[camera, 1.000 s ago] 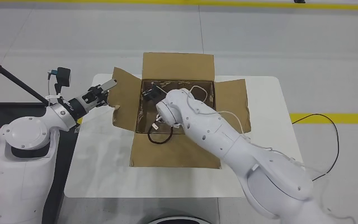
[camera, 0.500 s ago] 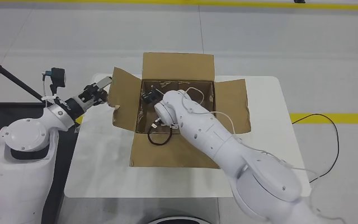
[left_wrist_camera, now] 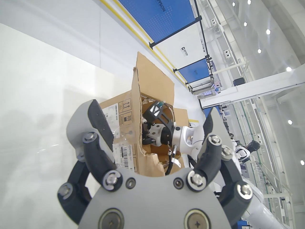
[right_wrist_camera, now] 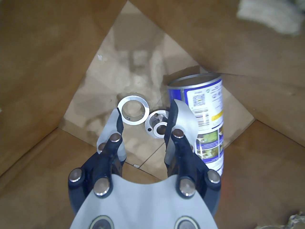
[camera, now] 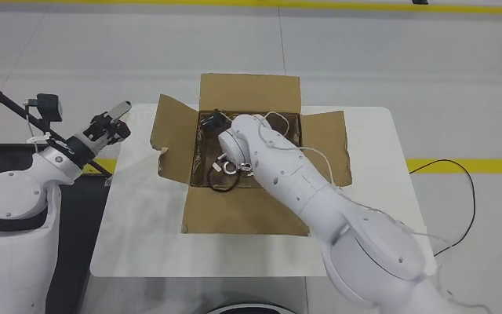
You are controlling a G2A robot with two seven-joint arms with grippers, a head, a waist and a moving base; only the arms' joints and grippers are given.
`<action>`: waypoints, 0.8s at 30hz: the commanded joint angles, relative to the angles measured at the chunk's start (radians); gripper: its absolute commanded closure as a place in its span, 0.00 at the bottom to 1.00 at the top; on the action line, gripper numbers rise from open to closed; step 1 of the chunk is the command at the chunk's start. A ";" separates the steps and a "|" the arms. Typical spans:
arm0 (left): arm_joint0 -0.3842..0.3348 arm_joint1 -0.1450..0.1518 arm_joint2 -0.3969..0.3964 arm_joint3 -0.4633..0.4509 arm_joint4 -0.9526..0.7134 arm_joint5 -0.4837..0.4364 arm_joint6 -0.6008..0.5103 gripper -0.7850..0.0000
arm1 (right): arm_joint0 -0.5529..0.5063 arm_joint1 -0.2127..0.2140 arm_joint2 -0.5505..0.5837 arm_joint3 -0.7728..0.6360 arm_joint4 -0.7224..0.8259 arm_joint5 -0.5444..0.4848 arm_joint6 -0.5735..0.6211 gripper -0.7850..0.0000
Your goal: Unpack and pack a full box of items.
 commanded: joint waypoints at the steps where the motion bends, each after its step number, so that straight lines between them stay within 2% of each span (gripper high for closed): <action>1: 0.000 0.004 0.000 0.007 0.009 -0.003 -0.016 0.00 | 0.003 0.017 0.026 -0.035 -0.003 -0.002 0.004 0.39; 5: -0.007 0.008 0.009 0.018 0.010 -0.012 -0.039 0.00 | -0.015 0.062 0.079 -0.150 -0.026 0.015 0.026 0.37; 9: -0.019 0.013 0.017 0.029 0.010 -0.019 -0.049 0.00 | -0.065 0.127 0.151 -0.312 -0.086 0.030 0.077 0.37; 13: -0.027 0.018 0.033 0.033 0.015 -0.028 -0.081 0.00 | -0.168 0.203 0.249 -0.554 -0.177 0.055 0.150 0.35; 17: -0.031 0.022 0.058 0.029 0.024 -0.044 -0.116 0.00 | -0.314 0.277 0.383 -0.840 -0.281 0.054 0.238 0.33; 18: -0.033 0.023 0.066 0.026 0.026 -0.048 -0.122 0.00 | -0.353 0.293 0.420 -0.910 -0.302 0.049 0.258 0.31; 20: -0.035 0.024 0.081 0.020 0.026 -0.053 -0.130 0.00 | -0.427 0.319 0.488 -1.033 -0.338 0.032 0.293 0.18; 21: -0.037 0.025 0.088 0.016 0.026 -0.055 -0.132 0.00 | -0.460 0.330 0.519 -1.087 -0.350 0.022 0.305 0.02; 24: -0.041 0.026 0.109 0.007 0.023 -0.056 -0.135 0.00 | -0.541 0.353 0.603 -1.210 -0.367 -0.005 0.325 0.00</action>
